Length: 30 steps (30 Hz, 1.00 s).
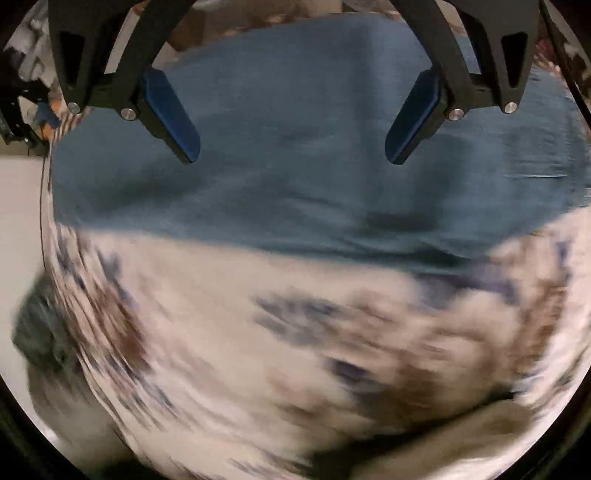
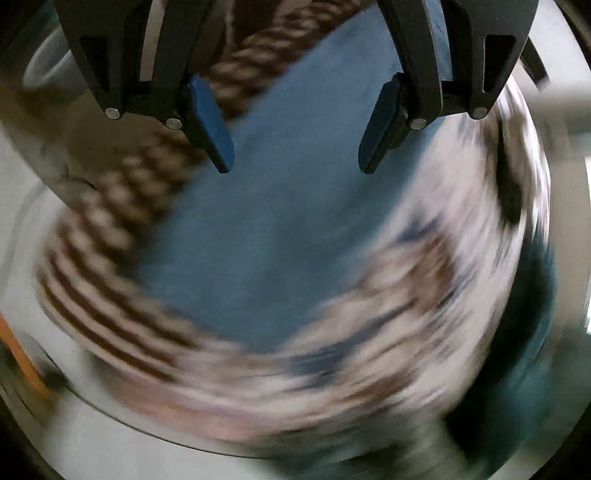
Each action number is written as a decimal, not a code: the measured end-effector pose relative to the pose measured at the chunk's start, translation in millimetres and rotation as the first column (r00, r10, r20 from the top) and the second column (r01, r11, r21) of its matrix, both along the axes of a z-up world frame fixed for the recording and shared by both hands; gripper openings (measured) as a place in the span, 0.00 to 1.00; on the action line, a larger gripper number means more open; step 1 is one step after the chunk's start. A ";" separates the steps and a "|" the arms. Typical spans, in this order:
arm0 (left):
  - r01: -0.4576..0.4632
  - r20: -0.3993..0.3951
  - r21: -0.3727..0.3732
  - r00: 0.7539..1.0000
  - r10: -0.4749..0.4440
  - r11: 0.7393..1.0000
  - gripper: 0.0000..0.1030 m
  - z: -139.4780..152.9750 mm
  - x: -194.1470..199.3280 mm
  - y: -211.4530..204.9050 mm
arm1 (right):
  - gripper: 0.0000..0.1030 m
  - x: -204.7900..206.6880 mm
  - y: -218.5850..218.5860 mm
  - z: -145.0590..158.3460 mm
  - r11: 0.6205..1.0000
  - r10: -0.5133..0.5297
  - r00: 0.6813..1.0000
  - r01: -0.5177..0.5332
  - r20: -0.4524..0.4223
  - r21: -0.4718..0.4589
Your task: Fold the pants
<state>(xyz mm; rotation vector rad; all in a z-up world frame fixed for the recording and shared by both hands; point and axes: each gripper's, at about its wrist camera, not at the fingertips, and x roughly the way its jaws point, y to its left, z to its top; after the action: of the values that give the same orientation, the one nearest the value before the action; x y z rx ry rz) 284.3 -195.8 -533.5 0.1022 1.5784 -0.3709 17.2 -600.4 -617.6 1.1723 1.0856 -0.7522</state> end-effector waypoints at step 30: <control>0.078 -0.137 0.190 0.989 -0.052 0.979 1.00 -105.4 -5.5 -128.3 | 0.10 -8.8 -70.9 -107.0 0.968 -0.235 0.857 0.166 0.459 0.187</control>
<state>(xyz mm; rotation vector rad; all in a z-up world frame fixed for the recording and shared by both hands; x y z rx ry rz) 278.8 -324.1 -638.9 0.2862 1.7431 -0.2771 8.4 -671.4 -724.7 1.5141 0.6106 -0.5042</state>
